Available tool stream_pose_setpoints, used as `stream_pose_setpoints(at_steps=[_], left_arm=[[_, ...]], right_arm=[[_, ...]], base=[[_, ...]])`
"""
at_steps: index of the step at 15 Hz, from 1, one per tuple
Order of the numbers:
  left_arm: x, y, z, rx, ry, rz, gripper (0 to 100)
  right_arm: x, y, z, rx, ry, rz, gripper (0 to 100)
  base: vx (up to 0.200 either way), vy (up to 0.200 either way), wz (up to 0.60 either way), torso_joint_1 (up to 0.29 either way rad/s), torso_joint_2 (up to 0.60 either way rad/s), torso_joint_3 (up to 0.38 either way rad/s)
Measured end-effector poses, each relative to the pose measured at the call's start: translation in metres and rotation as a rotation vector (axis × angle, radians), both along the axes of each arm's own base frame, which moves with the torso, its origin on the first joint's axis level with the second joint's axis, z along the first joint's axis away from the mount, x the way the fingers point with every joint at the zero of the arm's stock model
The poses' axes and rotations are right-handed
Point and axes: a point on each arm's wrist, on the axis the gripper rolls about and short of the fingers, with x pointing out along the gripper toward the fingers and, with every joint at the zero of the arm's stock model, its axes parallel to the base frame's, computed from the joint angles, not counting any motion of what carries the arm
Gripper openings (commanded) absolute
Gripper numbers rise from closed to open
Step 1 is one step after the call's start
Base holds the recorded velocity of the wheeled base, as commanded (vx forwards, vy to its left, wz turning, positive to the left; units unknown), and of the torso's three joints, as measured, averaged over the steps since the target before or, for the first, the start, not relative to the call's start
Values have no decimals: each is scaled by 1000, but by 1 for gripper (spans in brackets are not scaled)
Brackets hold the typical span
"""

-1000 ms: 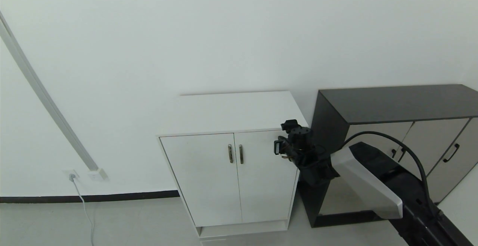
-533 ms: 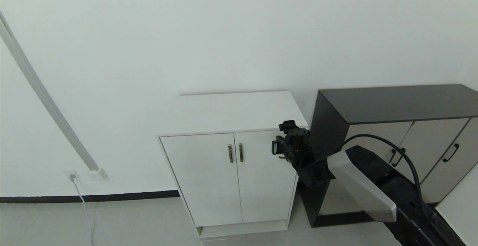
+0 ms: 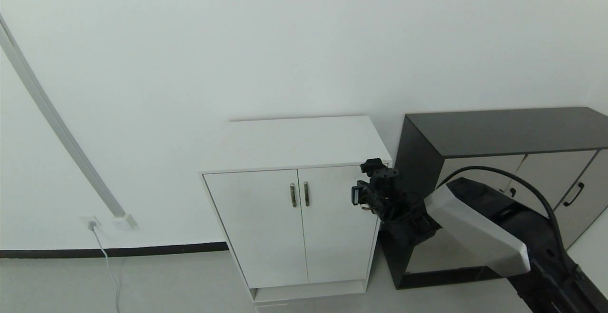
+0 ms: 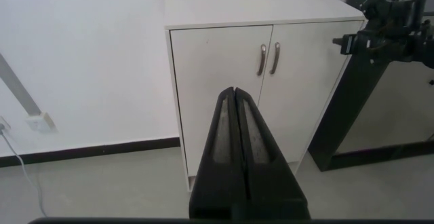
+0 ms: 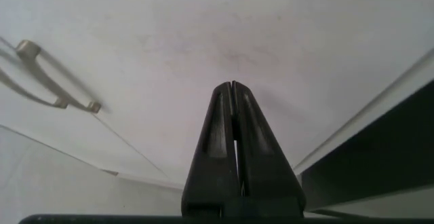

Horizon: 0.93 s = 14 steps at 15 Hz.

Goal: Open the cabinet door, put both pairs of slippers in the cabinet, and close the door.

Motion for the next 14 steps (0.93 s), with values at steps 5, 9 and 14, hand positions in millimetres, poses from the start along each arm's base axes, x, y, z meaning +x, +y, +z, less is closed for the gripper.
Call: stream_pose_setpoints(at_steps=[5, 9, 14], left_arm=[[0, 0, 0, 0, 0, 0, 0], [0, 0, 0, 0, 0, 0, 0], [0, 0, 0, 0, 0, 0, 0]], right_arm=[[-51, -26, 40, -7, 13, 2, 0], [-102, -66, 91, -2, 2, -24, 0], [-173, -133, 146, 18, -46, -112, 0]], base=[[0, 0, 0, 0, 0, 0], [0, 0, 0, 0, 0, 0], [0, 0, 0, 0, 0, 0]])
